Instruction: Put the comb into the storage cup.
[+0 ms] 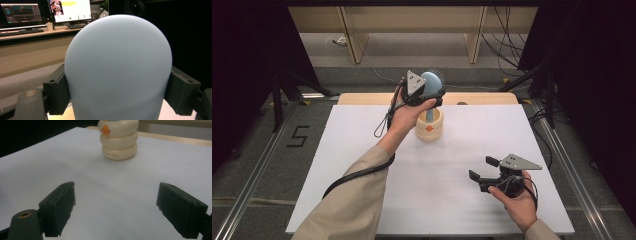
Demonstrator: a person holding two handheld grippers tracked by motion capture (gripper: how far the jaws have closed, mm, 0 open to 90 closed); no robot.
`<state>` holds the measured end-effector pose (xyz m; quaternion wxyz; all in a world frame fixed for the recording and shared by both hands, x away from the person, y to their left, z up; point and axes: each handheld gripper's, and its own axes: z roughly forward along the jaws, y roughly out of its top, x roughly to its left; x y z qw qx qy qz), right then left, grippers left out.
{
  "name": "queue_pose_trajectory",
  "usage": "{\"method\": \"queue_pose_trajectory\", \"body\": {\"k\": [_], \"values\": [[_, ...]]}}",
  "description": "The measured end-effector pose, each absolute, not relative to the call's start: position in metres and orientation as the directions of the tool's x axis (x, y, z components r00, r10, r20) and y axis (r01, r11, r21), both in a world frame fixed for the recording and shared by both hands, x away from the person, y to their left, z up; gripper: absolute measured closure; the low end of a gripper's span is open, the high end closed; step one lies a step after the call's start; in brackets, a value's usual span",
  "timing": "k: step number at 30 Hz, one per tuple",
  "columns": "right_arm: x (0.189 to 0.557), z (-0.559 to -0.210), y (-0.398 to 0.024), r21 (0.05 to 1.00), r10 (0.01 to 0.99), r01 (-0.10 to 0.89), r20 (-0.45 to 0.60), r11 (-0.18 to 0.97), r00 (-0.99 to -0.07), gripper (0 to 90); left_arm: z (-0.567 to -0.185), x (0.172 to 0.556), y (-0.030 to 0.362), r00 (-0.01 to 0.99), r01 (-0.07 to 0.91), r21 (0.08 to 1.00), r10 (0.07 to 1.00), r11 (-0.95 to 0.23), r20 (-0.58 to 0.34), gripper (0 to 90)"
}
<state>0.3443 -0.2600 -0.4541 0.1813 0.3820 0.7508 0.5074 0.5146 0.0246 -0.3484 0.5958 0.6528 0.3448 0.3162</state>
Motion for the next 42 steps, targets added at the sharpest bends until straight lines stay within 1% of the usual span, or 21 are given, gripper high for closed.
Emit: {"method": "queue_pose_trajectory", "body": {"k": [42], "values": [[0.344, -0.455, -0.260, 0.899, 0.756, 0.393, 0.119, 0.193, -0.643, 16.3, -0.361, 0.520, 0.022, 0.566, 0.086, 0.994, 0.825, -0.067, 0.006, 19.3]]}}
